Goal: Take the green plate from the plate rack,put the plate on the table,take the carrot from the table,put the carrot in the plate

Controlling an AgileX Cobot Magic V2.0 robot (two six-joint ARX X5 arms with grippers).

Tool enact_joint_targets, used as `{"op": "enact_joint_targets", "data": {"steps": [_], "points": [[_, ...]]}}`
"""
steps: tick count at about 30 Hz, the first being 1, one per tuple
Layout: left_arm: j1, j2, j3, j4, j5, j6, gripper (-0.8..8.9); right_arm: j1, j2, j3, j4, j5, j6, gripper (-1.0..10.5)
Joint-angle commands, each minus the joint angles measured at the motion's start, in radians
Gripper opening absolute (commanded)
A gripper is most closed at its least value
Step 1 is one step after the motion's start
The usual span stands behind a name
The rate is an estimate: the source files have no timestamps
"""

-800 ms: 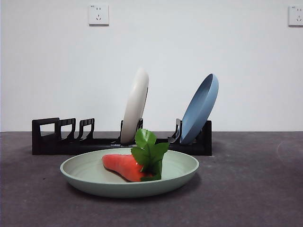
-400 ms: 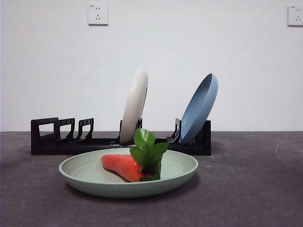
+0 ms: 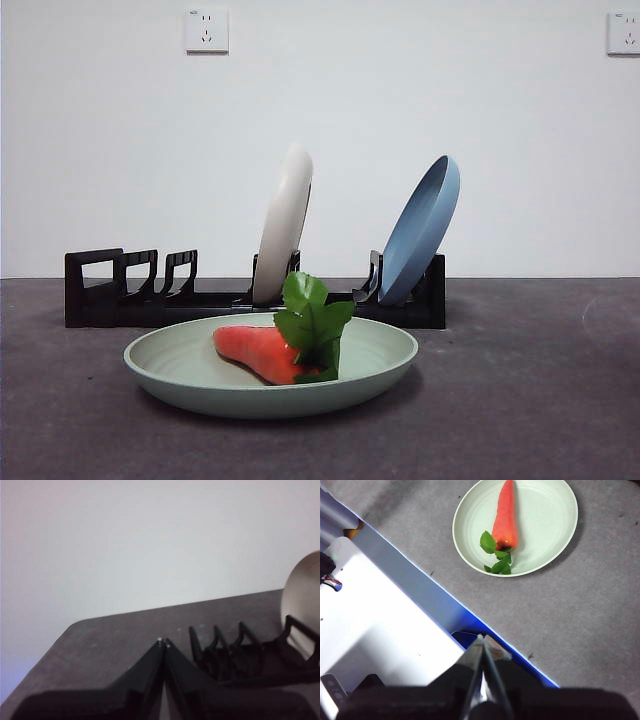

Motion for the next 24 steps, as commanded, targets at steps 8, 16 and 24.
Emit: {"op": "enact_joint_targets", "data": {"steps": [8, 16, 24], "points": [[0.025, -0.071, -0.114, -0.037, 0.003, -0.013, -0.03, 0.002, -0.002, 0.002, 0.004, 0.003, 0.009, 0.0], [0.024, -0.105, -0.151, -0.148, 0.006, -0.089, -0.03, 0.002, -0.002, 0.002, 0.004, 0.003, 0.009, 0.0], [0.024, -0.104, -0.151, -0.199, 0.005, -0.111, -0.04, 0.002, -0.002, 0.002, 0.004, 0.003, 0.009, 0.0]]}}
